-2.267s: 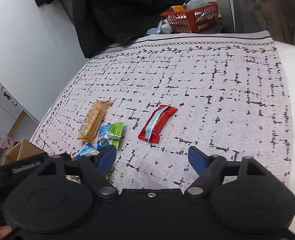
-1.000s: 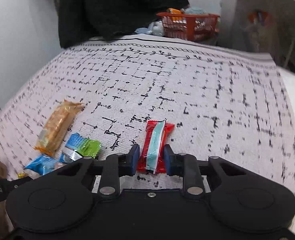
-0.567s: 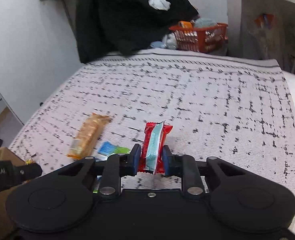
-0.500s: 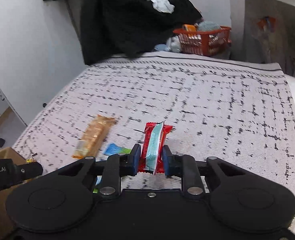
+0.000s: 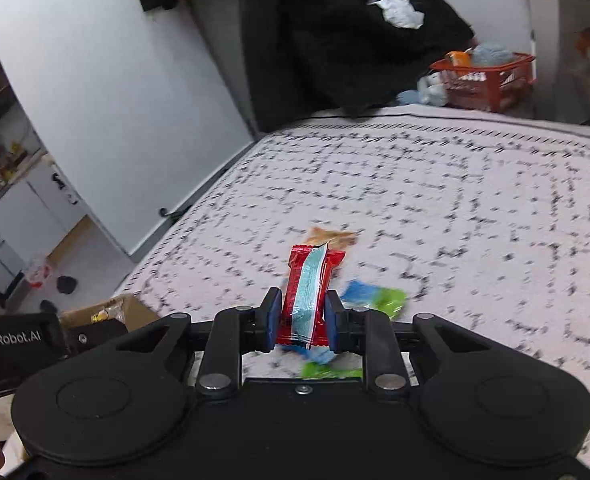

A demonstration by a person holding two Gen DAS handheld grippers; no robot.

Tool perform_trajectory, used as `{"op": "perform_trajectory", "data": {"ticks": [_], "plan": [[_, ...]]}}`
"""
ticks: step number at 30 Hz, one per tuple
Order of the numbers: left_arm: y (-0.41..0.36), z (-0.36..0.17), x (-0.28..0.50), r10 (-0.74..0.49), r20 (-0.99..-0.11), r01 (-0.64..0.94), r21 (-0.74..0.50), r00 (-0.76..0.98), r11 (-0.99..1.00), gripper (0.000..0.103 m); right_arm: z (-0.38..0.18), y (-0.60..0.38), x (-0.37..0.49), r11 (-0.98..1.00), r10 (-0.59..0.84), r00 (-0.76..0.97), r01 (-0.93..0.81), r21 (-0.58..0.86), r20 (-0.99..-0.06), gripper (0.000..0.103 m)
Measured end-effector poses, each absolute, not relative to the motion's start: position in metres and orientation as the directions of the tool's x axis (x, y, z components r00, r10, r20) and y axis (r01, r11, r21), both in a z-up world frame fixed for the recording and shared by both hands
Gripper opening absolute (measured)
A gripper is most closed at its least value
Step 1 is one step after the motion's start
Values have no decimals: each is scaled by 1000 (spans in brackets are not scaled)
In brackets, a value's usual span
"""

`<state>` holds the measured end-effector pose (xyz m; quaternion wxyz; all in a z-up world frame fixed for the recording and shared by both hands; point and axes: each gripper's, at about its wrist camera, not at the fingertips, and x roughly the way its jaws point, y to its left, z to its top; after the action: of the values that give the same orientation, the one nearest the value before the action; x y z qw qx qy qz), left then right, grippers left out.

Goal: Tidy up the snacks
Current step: 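Carry the stick snack and red candy bar over the box and open both tools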

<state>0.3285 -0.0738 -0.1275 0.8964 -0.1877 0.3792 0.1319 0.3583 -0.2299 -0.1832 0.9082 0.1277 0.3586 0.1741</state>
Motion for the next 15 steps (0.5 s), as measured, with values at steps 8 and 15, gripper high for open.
{"op": "perform_trajectory", "data": {"ticks": [8, 15], "plan": [[-47, -112, 306, 140, -716, -412, -222, 684, 884, 18, -164, -201, 339, 885, 459, 680, -296, 358, -572, 23], [-20, -104, 285, 190, -722, -465, -202, 665, 862, 18, -149, -175, 325, 863, 505, 667, -367, 348, -548, 23]]}}
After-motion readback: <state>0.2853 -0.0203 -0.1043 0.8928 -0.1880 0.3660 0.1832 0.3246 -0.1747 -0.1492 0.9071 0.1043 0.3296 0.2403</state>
